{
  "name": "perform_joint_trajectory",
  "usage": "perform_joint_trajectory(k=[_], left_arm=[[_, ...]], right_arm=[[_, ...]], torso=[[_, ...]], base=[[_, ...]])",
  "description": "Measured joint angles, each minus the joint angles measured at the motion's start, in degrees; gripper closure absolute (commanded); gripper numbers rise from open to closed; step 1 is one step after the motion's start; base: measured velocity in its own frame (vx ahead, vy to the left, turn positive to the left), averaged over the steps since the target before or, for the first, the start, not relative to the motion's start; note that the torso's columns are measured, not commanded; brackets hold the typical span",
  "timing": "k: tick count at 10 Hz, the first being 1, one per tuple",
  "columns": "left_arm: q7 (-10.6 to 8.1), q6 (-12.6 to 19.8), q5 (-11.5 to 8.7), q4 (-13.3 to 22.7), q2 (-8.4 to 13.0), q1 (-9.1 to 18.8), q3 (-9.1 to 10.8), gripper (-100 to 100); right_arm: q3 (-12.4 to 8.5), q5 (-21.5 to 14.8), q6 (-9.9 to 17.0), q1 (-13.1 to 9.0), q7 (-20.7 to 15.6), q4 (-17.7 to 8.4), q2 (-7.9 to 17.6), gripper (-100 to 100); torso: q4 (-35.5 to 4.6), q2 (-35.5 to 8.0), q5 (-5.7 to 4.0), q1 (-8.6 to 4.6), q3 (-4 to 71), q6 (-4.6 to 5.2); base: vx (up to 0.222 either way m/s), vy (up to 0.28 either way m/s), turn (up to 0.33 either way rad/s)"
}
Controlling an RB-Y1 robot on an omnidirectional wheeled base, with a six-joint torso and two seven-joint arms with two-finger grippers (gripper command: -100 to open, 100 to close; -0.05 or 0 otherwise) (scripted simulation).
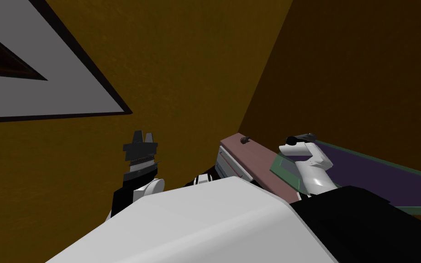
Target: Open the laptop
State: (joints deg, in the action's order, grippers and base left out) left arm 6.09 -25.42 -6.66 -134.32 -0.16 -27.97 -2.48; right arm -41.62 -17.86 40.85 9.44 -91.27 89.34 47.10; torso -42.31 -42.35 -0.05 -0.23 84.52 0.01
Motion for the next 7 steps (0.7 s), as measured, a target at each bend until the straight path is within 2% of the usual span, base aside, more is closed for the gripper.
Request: perform_joint_trajectory(k=[1,2,3,5,6,7], left_arm=[[0.0,0.0,0.0,0.0,0.0,0.0,0.0,0],[0.0,0.0,0.0,0.0,-0.01,0.0,-0.01,0],[0.0,0.01,0.0,0.01,-0.01,0.03,-0.01,0],[0.0,0.0,0.0,0.0,-0.01,0.01,0.0,0],[0.0,0.0,0.0,0.0,-0.01,0.0,0.0,0],[0.0,0.0,0.0,0.0,-0.01,0.02,-0.01,0]], right_arm=[[-0.01,0.03,0.08,-0.03,-0.06,0.0,0.05,100],[-0.13,-0.03,0.05,-0.07,-0.06,0.06,0.21,100],[-1.97,-1.83,-1.23,-1.76,-1.11,0.22,-1.12,100],[-5.41,-5.58,-5.29,-5.57,-2.15,-0.75,-2.77,100],[-6.74,-6.22,-6.46,-5.81,-2.23,-0.08,-3.25,100],[-8.39,-7.85,-7.96,-7.56,-3.39,0.13,-4.73,100]], torso=[[0.01,0.0,-0.01,0.15,0.0,0.01],[0.06,0.02,-0.07,0.3,-0.02,-0.07],[0.19,0.15,-0.34,0.11,0.02,-0.47],[0.13,0.34,-0.06,0.1,0.2,-0.04],[0.11,0.33,0.03,0.24,0.21,0.0],[0.05,0.09,0.05,0.24,0.08,-0.13]], base=[[0.005,-0.013,-0.012],[-0.07,-0.041,0.234],[-0.107,-0.029,0.195],[-0.033,-0.004,-0.011],[-0.068,-0.024,0.287],[-0.084,-0.032,0.162]])
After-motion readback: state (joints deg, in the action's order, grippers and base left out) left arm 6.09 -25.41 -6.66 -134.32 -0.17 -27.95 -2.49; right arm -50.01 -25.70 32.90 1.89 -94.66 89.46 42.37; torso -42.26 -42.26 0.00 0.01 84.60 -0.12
